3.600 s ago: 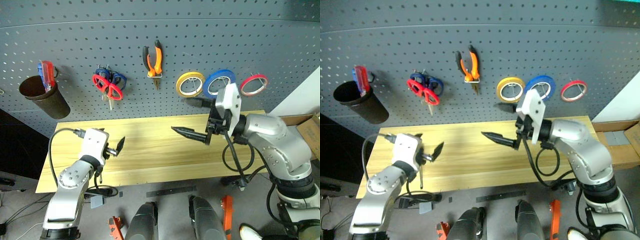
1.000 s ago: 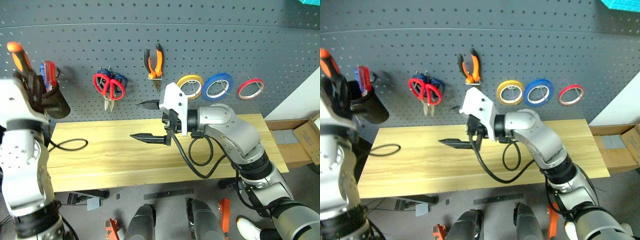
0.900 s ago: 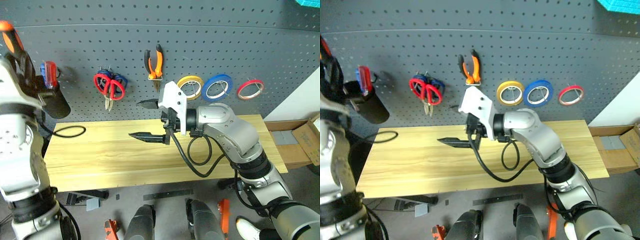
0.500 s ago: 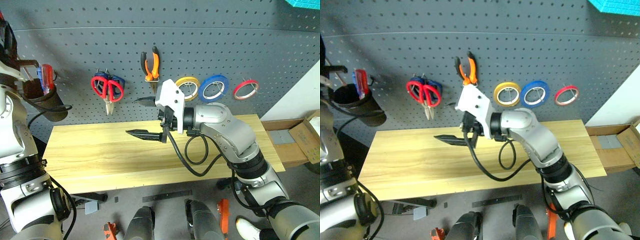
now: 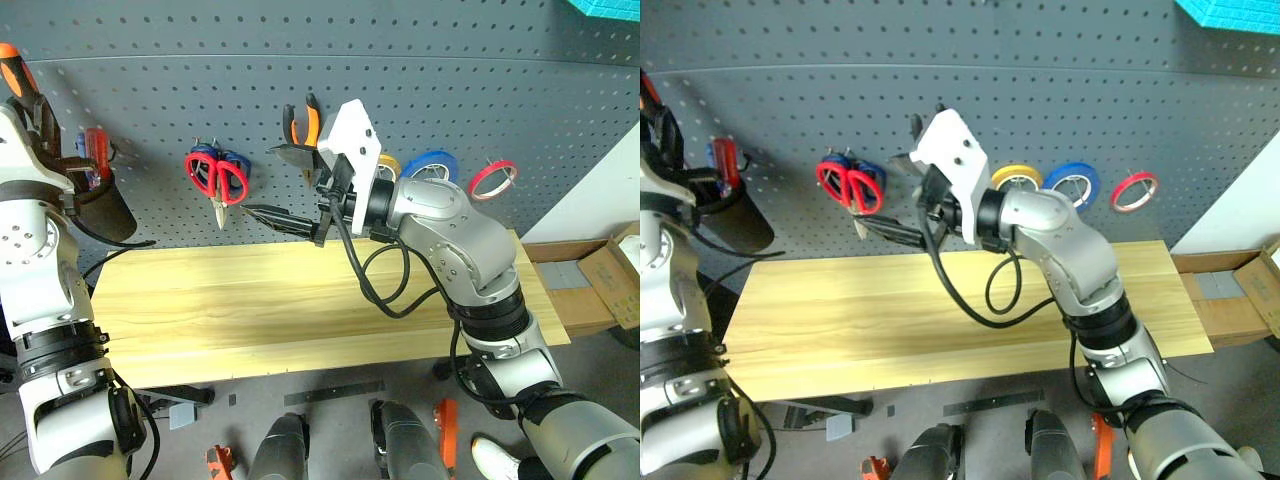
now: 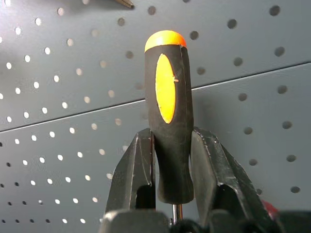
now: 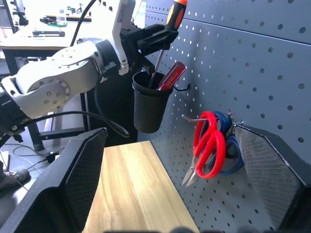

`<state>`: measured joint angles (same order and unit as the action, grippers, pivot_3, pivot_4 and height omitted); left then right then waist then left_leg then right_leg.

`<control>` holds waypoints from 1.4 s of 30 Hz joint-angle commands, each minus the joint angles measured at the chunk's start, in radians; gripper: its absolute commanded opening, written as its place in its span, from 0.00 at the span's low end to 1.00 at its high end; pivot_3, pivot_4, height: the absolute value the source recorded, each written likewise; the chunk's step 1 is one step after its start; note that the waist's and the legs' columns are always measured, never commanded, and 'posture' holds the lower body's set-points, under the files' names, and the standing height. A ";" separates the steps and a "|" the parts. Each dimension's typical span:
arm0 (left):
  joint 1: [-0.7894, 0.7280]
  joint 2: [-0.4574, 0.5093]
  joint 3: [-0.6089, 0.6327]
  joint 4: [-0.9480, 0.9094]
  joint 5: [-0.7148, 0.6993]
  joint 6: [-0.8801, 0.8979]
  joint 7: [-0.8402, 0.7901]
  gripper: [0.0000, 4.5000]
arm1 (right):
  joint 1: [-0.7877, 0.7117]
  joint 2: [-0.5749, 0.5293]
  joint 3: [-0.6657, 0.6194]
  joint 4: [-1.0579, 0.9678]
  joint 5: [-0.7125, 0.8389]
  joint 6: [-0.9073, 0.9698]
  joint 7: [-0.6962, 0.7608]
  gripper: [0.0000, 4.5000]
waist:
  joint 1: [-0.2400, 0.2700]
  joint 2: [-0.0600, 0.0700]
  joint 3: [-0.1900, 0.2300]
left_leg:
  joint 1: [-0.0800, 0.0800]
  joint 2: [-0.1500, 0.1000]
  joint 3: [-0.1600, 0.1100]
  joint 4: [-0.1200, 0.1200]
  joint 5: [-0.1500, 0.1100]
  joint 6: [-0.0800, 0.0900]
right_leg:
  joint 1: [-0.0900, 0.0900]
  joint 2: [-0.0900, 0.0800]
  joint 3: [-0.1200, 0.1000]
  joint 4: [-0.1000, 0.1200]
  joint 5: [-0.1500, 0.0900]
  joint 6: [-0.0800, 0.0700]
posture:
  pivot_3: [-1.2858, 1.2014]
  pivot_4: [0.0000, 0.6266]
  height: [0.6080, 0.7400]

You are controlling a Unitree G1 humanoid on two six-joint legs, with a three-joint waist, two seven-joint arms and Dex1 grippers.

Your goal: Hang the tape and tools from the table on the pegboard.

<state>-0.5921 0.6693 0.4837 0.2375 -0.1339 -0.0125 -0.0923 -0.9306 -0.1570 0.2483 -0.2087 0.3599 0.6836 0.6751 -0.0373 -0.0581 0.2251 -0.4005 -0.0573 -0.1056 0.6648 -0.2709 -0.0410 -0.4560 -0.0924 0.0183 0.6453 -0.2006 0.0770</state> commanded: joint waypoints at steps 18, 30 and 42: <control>-0.055 -0.068 -0.162 -0.392 -0.099 0.076 -0.078 0.91 | 0.051 -0.136 -0.142 -0.153 0.165 0.073 0.083 0.96 | -0.003 0.000 -0.013 | -0.001 0.000 -0.001 0.004 0.000 0.000 | 0.002 -0.001 -0.002 0.001 0.001 -0.001 | 0.51 0.23 1.00; 0.265 -0.187 -0.381 -0.659 -0.225 0.529 -0.145 0.91 | 0.388 -0.371 -0.183 -0.337 0.218 0.163 0.044 0.96 | -0.020 0.018 -0.028 | 0.007 0.002 0.005 0.003 -0.003 0.004 | 0.008 0.002 -0.001 0.002 0.001 -0.002 | 0.50 0.20 1.00; 0.525 -0.363 -0.340 -0.487 -0.149 0.442 -0.071 0.91 | 0.772 -0.178 -0.153 0.030 -0.205 -0.472 -0.305 0.96 | -0.013 0.022 -0.082 | 0.033 0.004 0.010 0.000 -0.004 0.005 | 0.035 0.003 0.000 -0.003 0.001 -0.002 | 0.50 0.08 1.00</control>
<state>-0.0710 0.3204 0.0972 -0.2691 -0.2980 0.4766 -0.1964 -0.1654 -0.3590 0.1546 -0.2217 0.1811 0.2976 0.4505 -0.0501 -0.0363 0.1435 -0.3619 -0.0536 -0.0955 0.6635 -0.2749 -0.0362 -0.4152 -0.0894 0.0181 0.6416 -0.2002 0.0751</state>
